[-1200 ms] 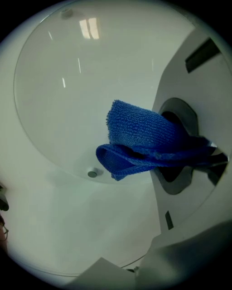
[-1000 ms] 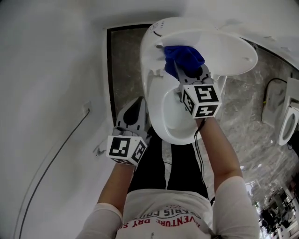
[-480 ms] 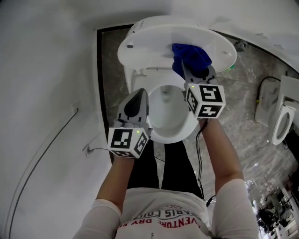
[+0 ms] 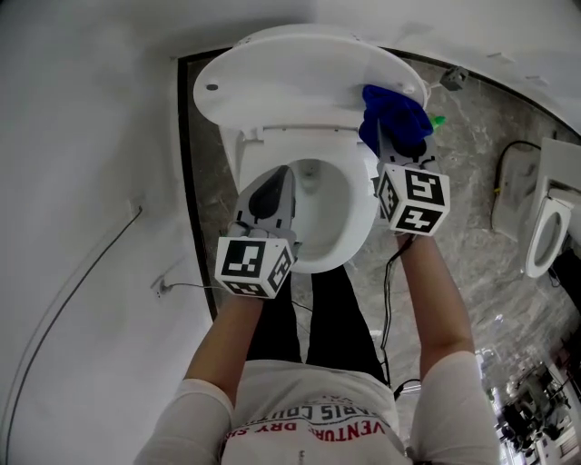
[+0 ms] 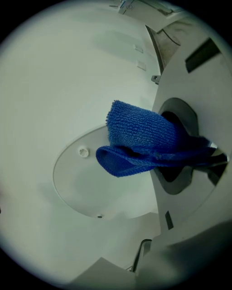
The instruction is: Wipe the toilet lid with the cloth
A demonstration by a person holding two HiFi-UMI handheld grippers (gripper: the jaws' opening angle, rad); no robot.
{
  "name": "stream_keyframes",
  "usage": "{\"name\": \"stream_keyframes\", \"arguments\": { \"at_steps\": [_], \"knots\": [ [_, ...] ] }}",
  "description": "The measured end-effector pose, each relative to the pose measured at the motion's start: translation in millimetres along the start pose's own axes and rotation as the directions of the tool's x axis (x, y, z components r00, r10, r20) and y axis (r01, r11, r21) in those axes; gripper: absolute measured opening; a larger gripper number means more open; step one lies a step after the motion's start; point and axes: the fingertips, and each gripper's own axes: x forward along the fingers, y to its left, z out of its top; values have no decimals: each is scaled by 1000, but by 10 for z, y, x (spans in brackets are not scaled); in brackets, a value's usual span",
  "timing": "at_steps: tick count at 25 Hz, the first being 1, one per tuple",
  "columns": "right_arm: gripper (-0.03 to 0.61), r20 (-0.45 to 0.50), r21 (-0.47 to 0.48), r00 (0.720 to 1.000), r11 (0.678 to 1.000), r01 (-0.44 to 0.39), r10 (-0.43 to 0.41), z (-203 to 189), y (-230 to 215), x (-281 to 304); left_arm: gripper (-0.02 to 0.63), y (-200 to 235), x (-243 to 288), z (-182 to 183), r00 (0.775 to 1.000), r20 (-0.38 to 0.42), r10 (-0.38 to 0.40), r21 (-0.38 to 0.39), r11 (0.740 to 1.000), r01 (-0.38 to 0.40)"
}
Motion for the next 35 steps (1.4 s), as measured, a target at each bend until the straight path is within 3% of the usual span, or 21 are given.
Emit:
{"name": "stream_keyframes", "arguments": {
  "at_steps": [6,11,16,22,29,35],
  "knots": [
    [98,-18,8,999,1000,30,-30,-24,-225,-166,6,-210,19,-29,999,-4,-32,14,999,32],
    [98,9,16,999,998,53,-53,-56,-140,-249,6,-72,-118,-126,1000,-21,-20,9,1000,20],
    [98,2,-51,998,997,-63,64,-317,589,-134,6,286,-298,-329,999,-53,8,-6,1000,-8],
    [98,-22,-91,977,973,-212,211,-614,1696,233,6,919,-494,-426,997,-53,50,20,999,-49],
    [98,-31,-114,963,957,-268,266,-737,2527,672,6,1523,-790,-620,992,-64,105,-14,994,-106],
    [98,-17,-105,959,953,-285,285,-656,2916,929,6,1748,-870,-666,993,-77,93,24,996,-91]
  ]
}}
